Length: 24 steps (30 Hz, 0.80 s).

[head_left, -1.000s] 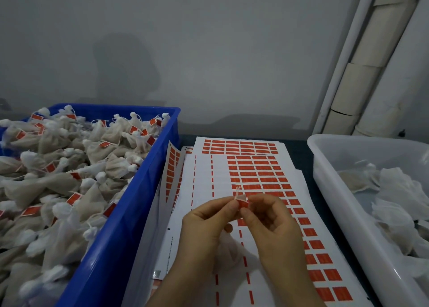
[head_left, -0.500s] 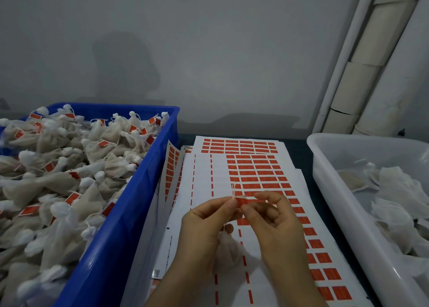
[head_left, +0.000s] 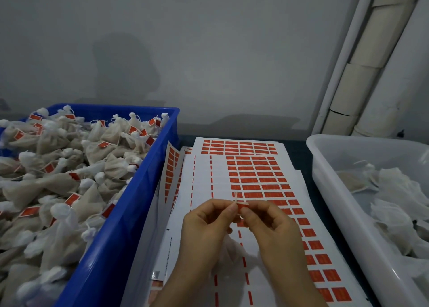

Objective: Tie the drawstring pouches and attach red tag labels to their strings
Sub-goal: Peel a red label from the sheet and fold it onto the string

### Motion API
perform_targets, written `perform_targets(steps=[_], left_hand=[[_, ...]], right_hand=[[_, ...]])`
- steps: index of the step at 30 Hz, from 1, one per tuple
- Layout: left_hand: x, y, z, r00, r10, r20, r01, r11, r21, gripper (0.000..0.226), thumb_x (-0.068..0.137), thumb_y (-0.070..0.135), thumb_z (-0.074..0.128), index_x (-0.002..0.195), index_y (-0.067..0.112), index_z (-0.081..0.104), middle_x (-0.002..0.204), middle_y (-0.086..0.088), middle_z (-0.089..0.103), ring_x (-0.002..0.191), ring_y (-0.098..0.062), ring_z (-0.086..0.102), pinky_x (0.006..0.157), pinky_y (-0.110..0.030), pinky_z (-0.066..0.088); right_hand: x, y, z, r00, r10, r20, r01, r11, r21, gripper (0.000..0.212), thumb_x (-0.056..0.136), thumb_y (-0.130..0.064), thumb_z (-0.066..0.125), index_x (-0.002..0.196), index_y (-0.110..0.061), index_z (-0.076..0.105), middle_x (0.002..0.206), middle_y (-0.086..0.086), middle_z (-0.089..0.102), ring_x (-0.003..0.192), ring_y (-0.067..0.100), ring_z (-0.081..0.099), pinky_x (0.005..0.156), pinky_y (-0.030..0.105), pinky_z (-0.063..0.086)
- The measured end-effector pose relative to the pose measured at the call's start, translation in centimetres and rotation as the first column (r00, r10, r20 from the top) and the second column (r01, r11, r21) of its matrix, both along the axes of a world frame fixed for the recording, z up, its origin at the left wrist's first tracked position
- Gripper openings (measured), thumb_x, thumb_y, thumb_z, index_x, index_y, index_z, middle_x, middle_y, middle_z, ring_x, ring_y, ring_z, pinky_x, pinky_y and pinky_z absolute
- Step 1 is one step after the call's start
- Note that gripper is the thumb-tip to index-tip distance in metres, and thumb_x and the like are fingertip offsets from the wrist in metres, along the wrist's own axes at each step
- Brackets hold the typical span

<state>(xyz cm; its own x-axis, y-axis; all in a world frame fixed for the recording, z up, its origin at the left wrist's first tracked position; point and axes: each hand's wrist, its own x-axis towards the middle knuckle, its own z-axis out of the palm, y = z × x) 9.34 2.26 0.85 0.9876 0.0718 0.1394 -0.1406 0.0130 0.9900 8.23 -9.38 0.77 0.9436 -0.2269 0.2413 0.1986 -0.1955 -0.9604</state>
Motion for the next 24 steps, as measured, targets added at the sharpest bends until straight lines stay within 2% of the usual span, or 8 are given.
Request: perform_targets(steps=[10, 14, 16, 20, 22, 24], left_hand=[[0.08, 0.01, 0.20, 1.000, 0.014, -0.028, -0.015, 0.999, -0.045, 0.008, 0.079, 0.021, 0.067, 0.073, 0.026, 0.069, 0.073, 0.014, 0.073, 0.071, -0.005, 0.069, 0.055, -0.012, 0.053], [-0.22, -0.15, -0.01, 0.999, 0.002, 0.047, -0.008, 0.992, 0.124, 0.017, 0.083, 0.015, 0.064, 0.071, 0.027, 0.063, 0.071, 0.021, 0.070, 0.071, 0.001, 0.066, 0.057, -0.008, 0.052], [-0.28, -0.16, -0.25, 0.997, 0.013, 0.078, -0.027, 0.983, 0.183, 0.020, 0.084, 0.013, 0.063, 0.070, 0.027, 0.062, 0.070, 0.022, 0.068, 0.072, 0.001, 0.064, 0.059, -0.007, 0.053], [-0.37, -0.24, -0.55, 0.994, 0.037, 0.101, -0.062, 0.967, 0.247, 0.026, 0.085, 0.008, 0.060, 0.068, 0.028, 0.058, 0.065, 0.019, 0.066, 0.076, 0.004, 0.062, 0.060, -0.003, 0.050], [-0.30, -0.23, -0.50, 0.994, 0.045, 0.102, -0.071, 0.963, 0.261, 0.023, 0.085, 0.012, 0.061, 0.069, 0.029, 0.058, 0.070, 0.017, 0.066, 0.077, 0.002, 0.062, 0.062, -0.004, 0.050], [0.01, 0.06, -0.31, 0.993, 0.064, 0.099, -0.088, 0.964, 0.252, 0.017, 0.083, 0.016, 0.064, 0.071, 0.028, 0.060, 0.077, 0.014, 0.068, 0.080, -0.005, 0.063, 0.068, -0.008, 0.048]], right_hand=[[0.00, 0.17, 0.00, 0.999, -0.033, 0.007, 0.033, 0.998, -0.050, 0.010, 0.063, -0.047, 0.055, 0.070, -0.040, 0.057, 0.067, -0.050, 0.056, 0.075, -0.024, 0.054, 0.051, -0.006, 0.038], [-0.14, 0.42, -0.17, 0.998, -0.061, 0.021, 0.063, 0.990, -0.125, 0.008, 0.064, -0.048, 0.053, 0.069, -0.043, 0.057, 0.069, -0.032, 0.062, 0.073, -0.008, 0.062, 0.052, -0.002, 0.041], [-0.28, 0.66, -0.31, 0.997, -0.064, 0.052, 0.073, 0.979, -0.191, 0.004, 0.066, -0.047, 0.052, 0.066, -0.045, 0.055, 0.067, -0.034, 0.060, 0.075, -0.012, 0.059, 0.052, -0.003, 0.040], [-0.40, 0.97, -0.45, 0.994, -0.050, 0.096, 0.073, 0.966, -0.249, 0.007, 0.068, -0.043, 0.051, 0.062, -0.047, 0.051, 0.069, -0.053, 0.051, 0.081, -0.028, 0.047, 0.057, -0.011, 0.032], [-0.32, 0.87, -0.55, 0.995, -0.051, 0.081, 0.068, 0.972, -0.225, 0.005, 0.067, -0.045, 0.051, 0.063, -0.048, 0.052, 0.069, -0.052, 0.052, 0.082, -0.028, 0.048, 0.057, -0.010, 0.034], [-0.18, 0.68, -0.45, 0.997, -0.049, 0.066, 0.060, 0.981, -0.185, 0.004, 0.068, -0.047, 0.051, 0.069, -0.050, 0.054, 0.069, -0.043, 0.059, 0.083, -0.024, 0.051, 0.056, -0.007, 0.038]])
